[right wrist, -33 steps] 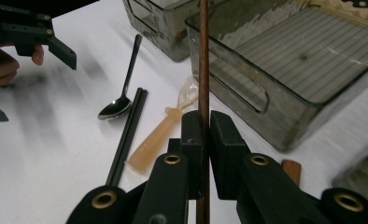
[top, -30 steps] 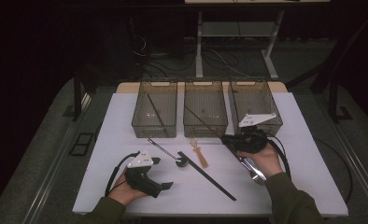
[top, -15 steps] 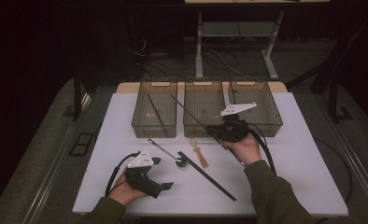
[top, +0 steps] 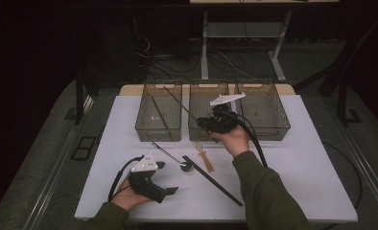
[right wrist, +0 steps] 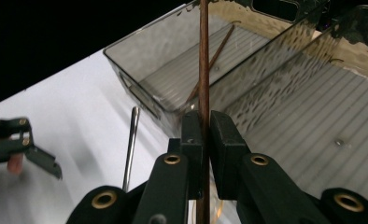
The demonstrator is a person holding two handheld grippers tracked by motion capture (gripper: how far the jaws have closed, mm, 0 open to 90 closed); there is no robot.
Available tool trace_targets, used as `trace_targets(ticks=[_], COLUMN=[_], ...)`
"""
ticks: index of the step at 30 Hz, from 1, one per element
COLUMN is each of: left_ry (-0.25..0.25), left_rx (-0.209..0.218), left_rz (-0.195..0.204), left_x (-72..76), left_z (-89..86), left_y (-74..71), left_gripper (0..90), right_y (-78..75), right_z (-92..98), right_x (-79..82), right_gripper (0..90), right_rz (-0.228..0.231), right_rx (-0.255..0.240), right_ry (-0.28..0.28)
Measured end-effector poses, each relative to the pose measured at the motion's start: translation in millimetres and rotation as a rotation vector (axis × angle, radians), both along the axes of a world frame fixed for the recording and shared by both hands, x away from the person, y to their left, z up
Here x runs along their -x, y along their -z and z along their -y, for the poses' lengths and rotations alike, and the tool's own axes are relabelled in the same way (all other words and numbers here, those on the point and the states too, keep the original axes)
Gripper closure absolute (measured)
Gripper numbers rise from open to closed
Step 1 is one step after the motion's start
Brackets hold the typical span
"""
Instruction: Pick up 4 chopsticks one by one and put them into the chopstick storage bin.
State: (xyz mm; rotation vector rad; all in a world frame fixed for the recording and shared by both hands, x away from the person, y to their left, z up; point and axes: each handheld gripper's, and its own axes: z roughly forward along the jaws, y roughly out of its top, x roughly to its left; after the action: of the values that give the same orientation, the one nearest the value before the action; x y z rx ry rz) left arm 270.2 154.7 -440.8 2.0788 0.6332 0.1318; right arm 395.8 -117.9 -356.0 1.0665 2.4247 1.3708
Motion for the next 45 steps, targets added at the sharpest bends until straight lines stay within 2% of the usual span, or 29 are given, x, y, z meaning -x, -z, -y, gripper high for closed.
trace_targets(ticks=[7, 13, 14, 17, 21, 23, 27, 31, 38, 41, 45], left_ry=[-0.002, 0.010, 0.021, 0.013, 0.019, 0.026, 0.013, 0.012, 0.021, 0.030, 0.033], left_rx=[0.006, -0.005, -0.019, -0.001, -0.009, -0.006, 0.008, 0.007, 0.001, -0.012, -0.014], left_rz=[0.004, 0.011, 0.015, 0.008, 0.008, 0.023, 0.024, 0.023, 0.018, 0.021, 0.018], left_x=[0.0, -0.6, -1.0, -0.2, -0.3, -1.6, -1.6, -1.7, -1.3, -1.8, -1.5], left_z=[0.4, 0.0, -0.8, 0.2, -0.4, -0.7, -0.5, -0.6, 0.5, -0.3, 0.1], left_y=[0.5, -0.3, -0.7, -0.3, -0.8, -0.7, -0.8, -1.1, -0.7, -1.1, -1.1], left_gripper=[0.0, 0.0, 0.0, 0.0, 0.0, 0.0, 0.0, 0.0, 0.0, 0.0, 0.0], right_y=[0.3, -4.9, -5.9, -8.9, -11.7, -12.9, -13.1, -9.9, -1.7, 4.3, 15.0], right_z=[-18.4, -36.6, -40.0, -50.7, -64.0, -70.1, -82.6, -94.7, -111.9, -117.4, -121.3], right_x=[-16.3, -27.3, -28.7, -32.2, -36.6, -39.0, -44.3, -49.0, -59.6, -62.0, -65.3], right_gripper=[84.0, 84.0, 84.0, 84.0, 84.0, 84.0, 84.0, 84.0, 84.0, 84.0, 83.9], right_rz=[-0.007, 0.001, 0.002, 0.009, 0.013, 0.018, 0.026, 0.030, 0.018, 0.009, 0.000], right_rx=[0.000, -0.010, -0.011, -0.010, -0.012, -0.010, -0.010, -0.019, -0.006, -0.005, 0.020], right_ry=[0.016, 0.031, 0.030, 0.028, 0.032, 0.035, 0.043, 0.050, 0.065, 0.077, 0.095])
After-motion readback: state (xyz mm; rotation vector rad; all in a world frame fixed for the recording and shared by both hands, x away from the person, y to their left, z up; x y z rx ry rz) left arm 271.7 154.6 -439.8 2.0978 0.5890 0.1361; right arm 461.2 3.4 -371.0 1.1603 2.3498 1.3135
